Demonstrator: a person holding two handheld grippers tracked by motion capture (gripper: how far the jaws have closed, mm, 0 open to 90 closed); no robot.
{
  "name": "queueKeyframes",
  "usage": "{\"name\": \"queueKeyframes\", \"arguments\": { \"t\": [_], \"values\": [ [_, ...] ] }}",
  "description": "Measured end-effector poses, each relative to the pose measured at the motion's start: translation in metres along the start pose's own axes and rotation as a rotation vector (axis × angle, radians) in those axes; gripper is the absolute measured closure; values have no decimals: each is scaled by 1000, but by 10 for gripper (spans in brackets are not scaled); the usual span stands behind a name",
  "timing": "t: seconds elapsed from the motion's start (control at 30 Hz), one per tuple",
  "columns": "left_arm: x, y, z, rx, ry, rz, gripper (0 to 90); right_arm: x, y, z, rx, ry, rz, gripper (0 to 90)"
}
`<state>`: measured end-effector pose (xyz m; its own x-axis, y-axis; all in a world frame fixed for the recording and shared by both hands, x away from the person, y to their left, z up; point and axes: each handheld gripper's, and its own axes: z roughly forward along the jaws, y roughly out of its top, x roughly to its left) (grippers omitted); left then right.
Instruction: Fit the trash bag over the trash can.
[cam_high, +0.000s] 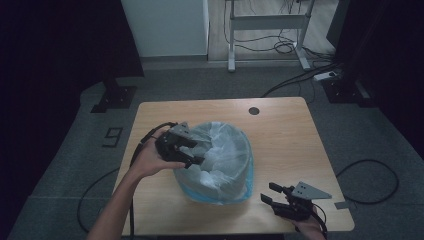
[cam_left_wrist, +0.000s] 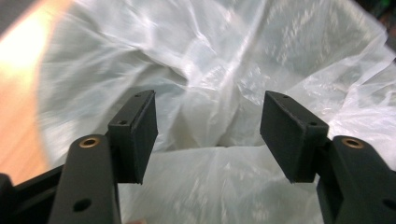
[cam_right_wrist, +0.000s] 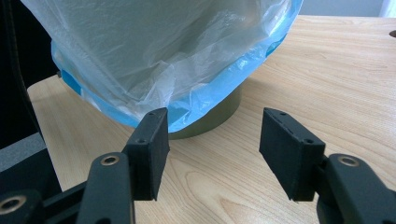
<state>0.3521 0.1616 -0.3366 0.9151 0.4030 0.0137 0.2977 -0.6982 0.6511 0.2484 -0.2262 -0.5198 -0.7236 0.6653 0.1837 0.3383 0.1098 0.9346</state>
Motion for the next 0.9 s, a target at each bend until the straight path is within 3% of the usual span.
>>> {"name": "queueKeyframes", "arguments": {
  "t": [0.07,0.17,0.47,0.73,0.9],
  "values": [
    [-2,-10,-11,-57,38,-16,343,0,0,0,0,-2,-1,411],
    [-5,-23,-22,-98,78,-39,322,-1,0,-1,1,-8,-1,408],
    [-16,-98,-52,-203,160,-130,305,-3,-1,-2,2,-27,-5,403],
    [-25,-155,-57,-238,209,-206,301,-3,-2,-1,10,-38,-7,399],
    [-25,-170,-61,-242,223,-230,302,-5,-3,-1,12,-48,-4,394]
  ]
}}
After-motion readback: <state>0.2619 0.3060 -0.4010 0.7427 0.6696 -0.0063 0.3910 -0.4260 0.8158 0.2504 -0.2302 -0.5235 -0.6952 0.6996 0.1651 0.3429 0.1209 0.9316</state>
